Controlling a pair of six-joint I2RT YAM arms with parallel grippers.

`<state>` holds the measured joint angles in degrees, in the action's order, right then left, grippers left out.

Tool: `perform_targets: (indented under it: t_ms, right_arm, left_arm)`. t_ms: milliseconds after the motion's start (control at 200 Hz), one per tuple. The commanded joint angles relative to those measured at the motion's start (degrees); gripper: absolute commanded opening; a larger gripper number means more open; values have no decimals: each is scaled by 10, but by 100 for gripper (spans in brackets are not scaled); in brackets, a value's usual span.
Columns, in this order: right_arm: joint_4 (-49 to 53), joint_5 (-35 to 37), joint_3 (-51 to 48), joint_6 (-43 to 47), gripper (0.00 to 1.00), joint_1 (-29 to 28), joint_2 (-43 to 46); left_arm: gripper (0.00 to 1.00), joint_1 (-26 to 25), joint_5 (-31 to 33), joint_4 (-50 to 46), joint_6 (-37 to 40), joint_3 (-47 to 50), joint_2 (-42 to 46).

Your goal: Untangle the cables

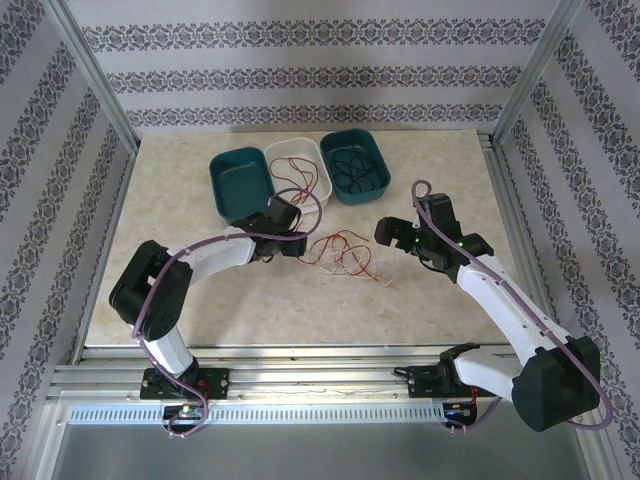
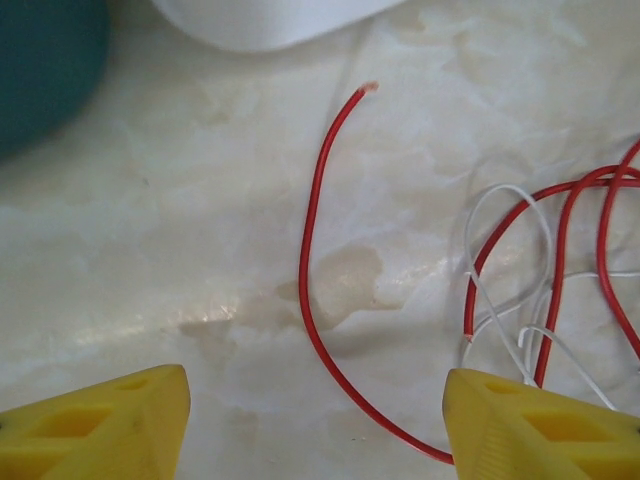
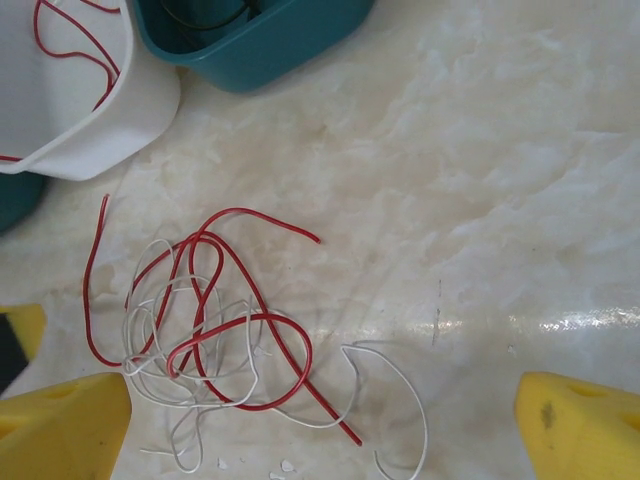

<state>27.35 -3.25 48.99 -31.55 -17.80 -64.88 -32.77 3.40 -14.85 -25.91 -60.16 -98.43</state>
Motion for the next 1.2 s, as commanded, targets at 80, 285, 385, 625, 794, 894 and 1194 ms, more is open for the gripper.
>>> perform_targets:
  t_ms: [80,285,385,625,794,894,1194]
  right_arm:
    - [-14,19,4,-7,98,-6,1]
    - [-24,9,3,-2,98,-2,-1]
    - [-30,0,2,3,98,0,-5]
    - [-41,-27,-5,7,98,10,-11]
    - [-47,-40,-15,4,98,17,-9]
    - [-50,-44,-20,3,98,19,-7]
    - [-57,-53,-25,-3,98,24,-11]
  left_arm:
    - [66,-21,43,-13,-174,-12,-32]
    - [61,-53,99,-94,-306,-48,-57]
    - [58,-67,98,-99,-345,-60,-70]
    - [49,-73,84,-90,-410,-64,-89]
    - [43,-73,71,-91,-431,-77,-107]
    - [42,-73,61,-90,-442,-73,-110]
    - [30,-84,30,-67,-448,-69,-124]
